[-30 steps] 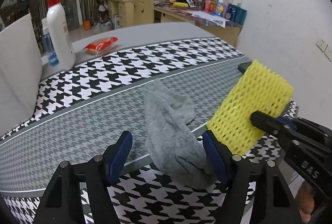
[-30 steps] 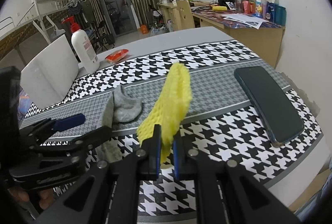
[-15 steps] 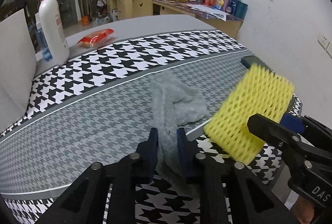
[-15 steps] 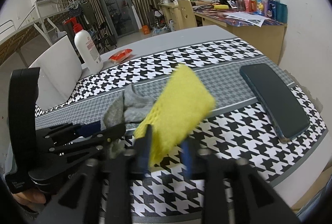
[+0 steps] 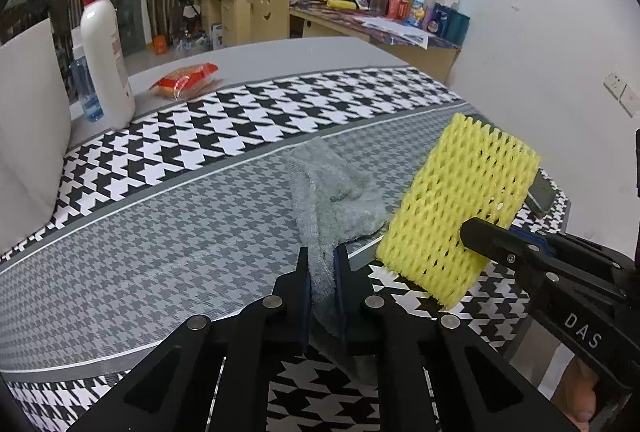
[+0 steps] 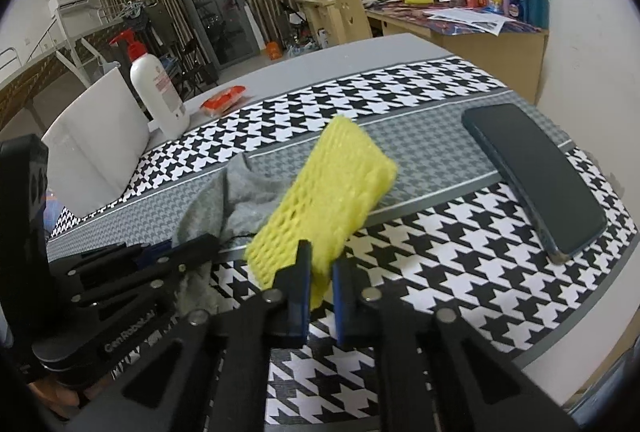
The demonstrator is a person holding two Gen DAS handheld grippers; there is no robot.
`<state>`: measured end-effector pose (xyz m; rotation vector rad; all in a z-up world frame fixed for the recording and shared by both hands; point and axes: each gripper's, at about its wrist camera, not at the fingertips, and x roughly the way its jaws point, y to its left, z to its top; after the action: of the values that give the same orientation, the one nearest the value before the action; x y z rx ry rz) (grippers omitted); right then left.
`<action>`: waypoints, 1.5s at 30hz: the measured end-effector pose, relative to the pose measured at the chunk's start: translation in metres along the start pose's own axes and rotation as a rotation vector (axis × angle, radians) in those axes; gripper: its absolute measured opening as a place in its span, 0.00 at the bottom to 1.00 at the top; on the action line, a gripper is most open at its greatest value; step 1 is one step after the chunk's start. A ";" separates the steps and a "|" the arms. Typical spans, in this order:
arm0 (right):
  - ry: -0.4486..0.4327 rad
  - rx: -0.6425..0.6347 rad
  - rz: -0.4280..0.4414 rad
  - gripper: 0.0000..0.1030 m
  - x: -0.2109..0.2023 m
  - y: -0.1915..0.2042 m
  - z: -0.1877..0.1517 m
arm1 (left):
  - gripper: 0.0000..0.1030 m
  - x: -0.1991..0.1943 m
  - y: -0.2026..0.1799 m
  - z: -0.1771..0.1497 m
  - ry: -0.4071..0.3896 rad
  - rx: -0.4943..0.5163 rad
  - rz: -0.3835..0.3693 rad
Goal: Organize soft objects
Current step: 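Close left gripper on the grey sock while right tool holds the yellow foam net, then carry the grey sock and yellow foam net over the white foam box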
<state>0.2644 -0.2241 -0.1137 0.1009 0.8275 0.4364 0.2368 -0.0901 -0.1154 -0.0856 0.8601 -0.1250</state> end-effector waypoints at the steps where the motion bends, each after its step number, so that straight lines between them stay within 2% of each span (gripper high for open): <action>1: -0.006 0.000 0.004 0.11 -0.002 0.000 0.000 | 0.10 -0.006 0.001 0.000 -0.013 0.003 0.002; 7: -0.064 -0.023 0.009 0.11 -0.020 0.008 0.003 | 0.10 -0.033 0.005 0.002 -0.075 0.007 0.004; 15: -0.111 -0.050 0.013 0.11 -0.037 0.021 0.004 | 0.10 -0.054 0.008 -0.001 -0.117 0.013 0.018; 35: -0.193 -0.097 0.022 0.11 -0.063 0.053 0.001 | 0.10 -0.102 0.021 -0.009 -0.207 0.030 0.046; 45: -0.211 -0.117 0.029 0.11 -0.063 0.068 0.004 | 0.10 -0.124 0.035 -0.009 -0.258 0.025 0.058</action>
<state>0.2069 -0.1881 -0.0496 0.0500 0.5922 0.4918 0.1523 -0.0374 -0.0326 -0.0515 0.6028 -0.0680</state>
